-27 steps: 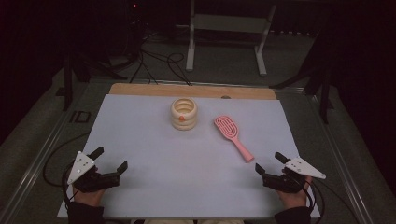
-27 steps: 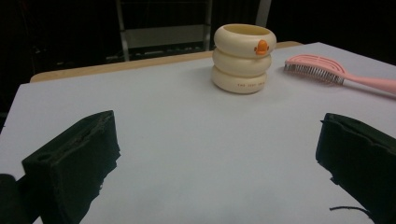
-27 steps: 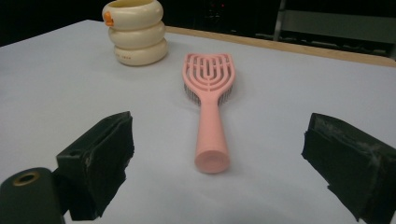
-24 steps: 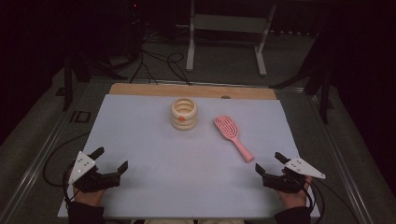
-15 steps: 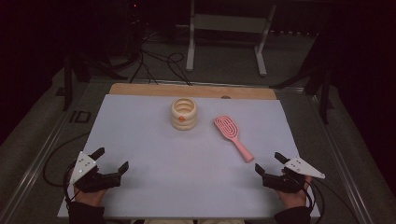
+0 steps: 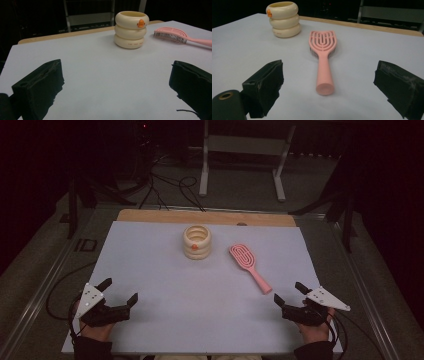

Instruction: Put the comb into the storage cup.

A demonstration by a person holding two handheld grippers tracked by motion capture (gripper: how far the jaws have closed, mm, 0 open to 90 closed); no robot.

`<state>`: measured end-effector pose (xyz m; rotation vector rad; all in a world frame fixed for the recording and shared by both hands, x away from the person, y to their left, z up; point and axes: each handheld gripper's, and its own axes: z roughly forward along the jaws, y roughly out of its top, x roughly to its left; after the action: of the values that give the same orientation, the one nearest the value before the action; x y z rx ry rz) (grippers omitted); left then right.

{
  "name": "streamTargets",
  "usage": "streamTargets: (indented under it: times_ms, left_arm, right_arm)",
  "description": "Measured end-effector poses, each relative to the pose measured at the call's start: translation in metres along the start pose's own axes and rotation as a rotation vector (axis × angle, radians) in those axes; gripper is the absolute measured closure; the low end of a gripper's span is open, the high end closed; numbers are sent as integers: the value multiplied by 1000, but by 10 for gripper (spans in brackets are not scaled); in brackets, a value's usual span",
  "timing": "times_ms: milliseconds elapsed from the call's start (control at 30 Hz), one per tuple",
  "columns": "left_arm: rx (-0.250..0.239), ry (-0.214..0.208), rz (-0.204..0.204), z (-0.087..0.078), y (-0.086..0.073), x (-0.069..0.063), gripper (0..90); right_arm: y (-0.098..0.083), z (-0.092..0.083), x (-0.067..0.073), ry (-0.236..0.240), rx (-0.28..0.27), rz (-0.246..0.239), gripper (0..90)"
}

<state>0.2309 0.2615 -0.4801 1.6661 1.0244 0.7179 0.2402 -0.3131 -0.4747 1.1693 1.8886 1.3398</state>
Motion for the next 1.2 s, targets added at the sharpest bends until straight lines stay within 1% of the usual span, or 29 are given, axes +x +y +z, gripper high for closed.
streamTargets:
  times_ms: [133,367,400,433,500,633,800,833,1033,1067,1200]
  left_arm:
    - [-6,5,-2,-1,0,0,1]
    - [-6,5,-2,-1,0,0,1]
    - [-11,14,-12,-2,0,2,1]
    - [-11,14,-13,-2,0,2,1]
    - [-7,13,-10,-2,0,2,1]
    - [-8,13,-12,-1,0,1,1]
    - [-7,14,-12,0,-1,1,1]
    - [-6,14,-11,0,-1,1,1]
    - [-2,13,-9,0,-1,1,1]
    - [1,14,-6,0,-1,1,1]
    - [-1,14,-5,0,-1,0,1]
  right_arm:
    - [6,-2,1,-5,-2,1,80]
    - [7,-2,2,-8,0,-1,80]
    - [7,-2,2,-8,0,-1,80]
    - [14,-2,3,-4,7,1,79]
    - [17,0,4,3,13,5,75]
    - [19,2,6,3,27,-4,74]
    - [21,3,7,3,31,-9,74]
    - [28,6,9,1,38,-16,74]
    - [36,8,10,4,40,-17,74]
    - [40,10,11,4,51,-28,74]
    - [45,13,13,1,63,-37,74]
